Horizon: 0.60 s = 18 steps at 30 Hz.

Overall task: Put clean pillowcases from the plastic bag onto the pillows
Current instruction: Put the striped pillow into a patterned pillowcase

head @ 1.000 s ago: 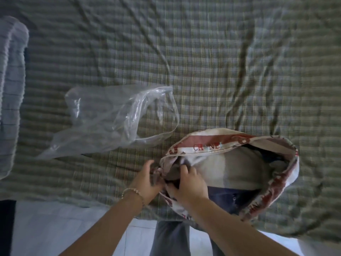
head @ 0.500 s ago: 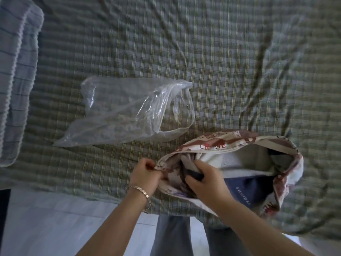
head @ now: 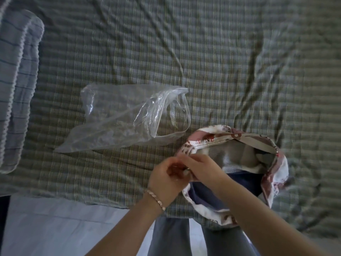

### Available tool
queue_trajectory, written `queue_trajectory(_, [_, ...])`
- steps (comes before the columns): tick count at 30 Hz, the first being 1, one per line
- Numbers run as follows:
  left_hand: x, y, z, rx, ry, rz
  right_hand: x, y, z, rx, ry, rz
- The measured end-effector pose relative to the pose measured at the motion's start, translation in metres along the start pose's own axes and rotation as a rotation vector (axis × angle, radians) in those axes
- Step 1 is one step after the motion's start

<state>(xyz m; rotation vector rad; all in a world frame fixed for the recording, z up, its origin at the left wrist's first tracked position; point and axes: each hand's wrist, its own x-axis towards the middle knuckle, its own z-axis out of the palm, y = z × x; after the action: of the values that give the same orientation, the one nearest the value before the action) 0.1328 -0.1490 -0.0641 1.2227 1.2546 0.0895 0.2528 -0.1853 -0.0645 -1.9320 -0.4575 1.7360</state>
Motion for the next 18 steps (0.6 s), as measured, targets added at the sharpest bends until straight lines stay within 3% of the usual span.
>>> queue_trajectory(3, [0.000, 0.003, 0.011, -0.126, -0.137, -0.033, -0.009, 0.014, -0.009, -0.003, 0.047, 0.051])
queue_trajectory(8, [0.012, 0.004, 0.020, 0.475, -0.054, 0.280, -0.011, 0.016, -0.029, -0.036, 0.110, 0.091])
queue_trajectory(13, [0.019, 0.002, 0.028, 0.446, -0.043, 0.249, -0.003, 0.012, -0.036, 0.138, 0.151, 0.105])
queue_trajectory(18, [0.023, 0.001, 0.036, 0.623, -0.014, 0.267, 0.001, 0.007, -0.035, -0.032, 0.188, 0.139])
